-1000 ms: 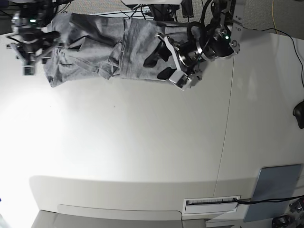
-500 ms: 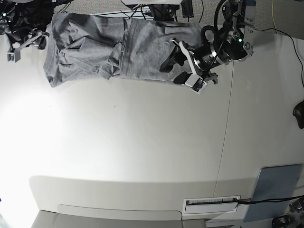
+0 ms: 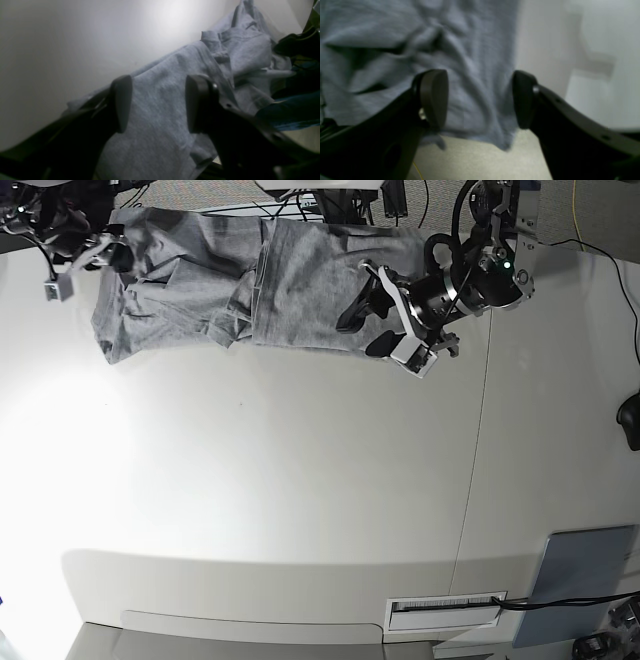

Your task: Fold the T-shirt properly

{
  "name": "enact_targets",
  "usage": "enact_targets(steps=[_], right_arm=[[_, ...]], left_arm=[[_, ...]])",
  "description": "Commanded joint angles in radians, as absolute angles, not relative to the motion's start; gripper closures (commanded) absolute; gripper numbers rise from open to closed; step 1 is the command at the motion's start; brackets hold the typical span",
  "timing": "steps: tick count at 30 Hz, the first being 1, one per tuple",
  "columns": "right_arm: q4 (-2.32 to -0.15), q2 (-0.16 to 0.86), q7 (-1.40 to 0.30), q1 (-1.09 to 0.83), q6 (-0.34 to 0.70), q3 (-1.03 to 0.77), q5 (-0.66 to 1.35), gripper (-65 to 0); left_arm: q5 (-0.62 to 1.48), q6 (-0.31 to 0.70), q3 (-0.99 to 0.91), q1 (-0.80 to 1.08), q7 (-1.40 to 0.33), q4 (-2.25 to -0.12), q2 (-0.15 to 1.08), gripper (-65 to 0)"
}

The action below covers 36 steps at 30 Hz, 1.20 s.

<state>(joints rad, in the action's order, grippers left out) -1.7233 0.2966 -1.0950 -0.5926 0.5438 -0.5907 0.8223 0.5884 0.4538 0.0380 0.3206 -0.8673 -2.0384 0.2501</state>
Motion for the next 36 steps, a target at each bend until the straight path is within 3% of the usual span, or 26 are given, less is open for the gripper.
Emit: enact_targets(steps=[1,6,19,28,36], right_arm=[[-1.731,0.308,-1.102,-0.598,0.542,-0.574,0.826,-39.2],[-1.731,0.308,-1.058,-0.598,0.496,-0.504,0.759,-39.2],[-1.731,0.307,-1.017,-0.598,0.496,-0.439,0.758,-38.5],[-1.731,0.258,-0.940,-0.595,0.498,-0.439,0.677,-1.1],[-1.734,0.261,-0.830,-0.570,0.474,-0.546,0.548,0.0]], left_arm=[[0.606,0.461,0.036,0.316,-0.849,-2.061,0.252,-34.6],[0.606,0.461,0.036,0.316,-0.849,-2.061,0.252,-34.6],[0.606,0.461,0.036,0.317,-0.849,-2.061,0.252,-34.6],[0.596,0.461,0.036,0.324,-0.849,-2.060,0.252,-34.6],[0.546,0.435,0.036,0.324,-0.849,-2.060,0.252,-34.6]])
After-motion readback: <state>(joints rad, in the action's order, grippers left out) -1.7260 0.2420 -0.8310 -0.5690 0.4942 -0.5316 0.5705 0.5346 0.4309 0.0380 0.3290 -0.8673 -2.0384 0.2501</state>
